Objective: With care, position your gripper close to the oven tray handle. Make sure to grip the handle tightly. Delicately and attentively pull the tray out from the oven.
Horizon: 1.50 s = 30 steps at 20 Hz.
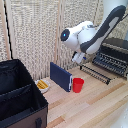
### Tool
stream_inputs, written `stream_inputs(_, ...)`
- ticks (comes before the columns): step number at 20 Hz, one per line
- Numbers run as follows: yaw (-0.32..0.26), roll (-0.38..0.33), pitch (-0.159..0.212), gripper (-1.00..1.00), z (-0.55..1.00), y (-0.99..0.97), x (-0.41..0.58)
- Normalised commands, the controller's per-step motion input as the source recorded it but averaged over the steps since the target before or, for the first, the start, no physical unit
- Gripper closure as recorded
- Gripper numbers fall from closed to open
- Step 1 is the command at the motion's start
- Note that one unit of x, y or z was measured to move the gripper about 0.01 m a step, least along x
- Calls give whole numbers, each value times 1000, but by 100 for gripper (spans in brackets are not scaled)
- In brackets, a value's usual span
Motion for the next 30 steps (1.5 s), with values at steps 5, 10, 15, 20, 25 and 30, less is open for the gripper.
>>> stream_inputs(5,73,-196,-13,-100,-107,-525,93)
stream_inputs(10,1,-160,-50,-100,-137,-555,24)
stream_inputs(15,0,-134,-82,-100,-176,-618,-17)
stream_inputs(20,0,-62,-106,-100,-133,-663,-109)
stream_inputs(25,0,16,-93,-100,-39,-662,-85)
stream_inputs(30,17,36,-5,-100,-16,-711,-2)
